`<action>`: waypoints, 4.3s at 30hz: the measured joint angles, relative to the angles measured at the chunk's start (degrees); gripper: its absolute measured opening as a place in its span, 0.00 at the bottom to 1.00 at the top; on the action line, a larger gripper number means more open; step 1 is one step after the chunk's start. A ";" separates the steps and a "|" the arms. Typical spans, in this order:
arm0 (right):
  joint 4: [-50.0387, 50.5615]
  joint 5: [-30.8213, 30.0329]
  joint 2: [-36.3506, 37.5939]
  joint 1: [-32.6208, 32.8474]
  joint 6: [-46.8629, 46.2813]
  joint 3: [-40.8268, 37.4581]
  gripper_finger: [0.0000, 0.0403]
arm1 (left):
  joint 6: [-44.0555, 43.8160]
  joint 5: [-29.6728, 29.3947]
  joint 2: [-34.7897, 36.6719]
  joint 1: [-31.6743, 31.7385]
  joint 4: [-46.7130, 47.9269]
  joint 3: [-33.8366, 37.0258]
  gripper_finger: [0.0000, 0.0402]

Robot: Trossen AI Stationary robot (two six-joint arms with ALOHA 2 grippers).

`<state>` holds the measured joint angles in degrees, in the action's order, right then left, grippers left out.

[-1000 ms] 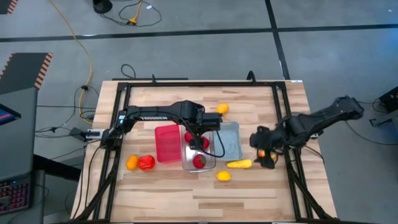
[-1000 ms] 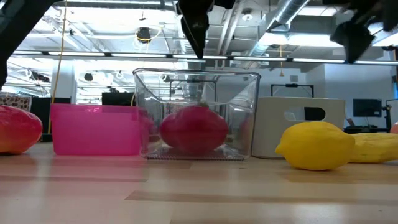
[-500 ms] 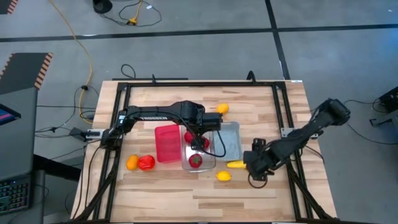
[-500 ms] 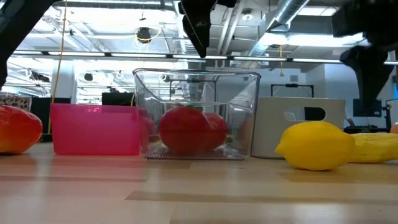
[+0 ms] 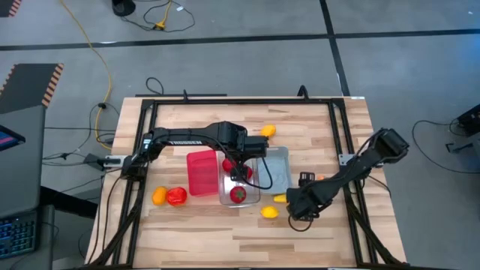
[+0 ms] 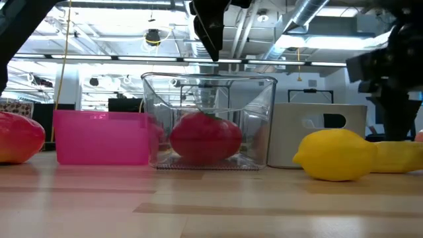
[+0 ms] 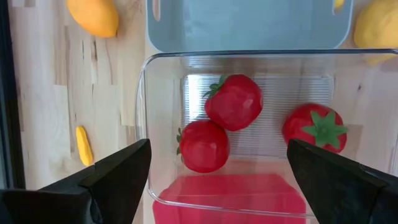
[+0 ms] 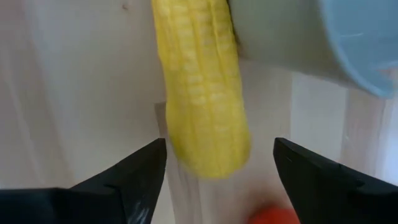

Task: Sort produce into baskets
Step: Put the bottom yellow corn into the gray bin, then put the left orange tomato into the transparent bin

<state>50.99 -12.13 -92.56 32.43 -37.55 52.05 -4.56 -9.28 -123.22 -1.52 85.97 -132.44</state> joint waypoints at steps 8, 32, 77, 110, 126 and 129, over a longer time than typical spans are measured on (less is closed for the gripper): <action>-0.76 0.01 -2.64 -0.66 0.03 0.02 0.70 | 0.01 0.44 0.00 -0.07 0.01 0.00 0.91; 0.00 9.44 2.38 -0.51 0.68 0.17 0.41 | 1.40 -0.47 4.86 0.35 1.44 -0.24 0.91; -10.33 -2.87 17.30 -18.04 12.55 2.95 0.49 | -38.09 -4.30 40.70 -15.55 -3.02 50.07 0.91; -10.20 -2.80 17.23 -20.64 12.55 2.95 0.66 | -39.60 9.59 40.76 -24.76 -16.35 72.27 0.91; -10.20 -2.78 17.23 -20.64 12.55 2.95 0.66 | -39.21 10.97 40.72 -24.76 -26.58 82.97 0.91; -10.20 -2.78 17.23 -20.64 12.56 2.95 0.66 | -40.07 10.97 40.72 -24.76 -29.35 84.68 0.91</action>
<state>40.80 -14.92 -75.33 11.79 -24.99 55.00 -44.62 1.69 -82.50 -26.28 56.62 -47.76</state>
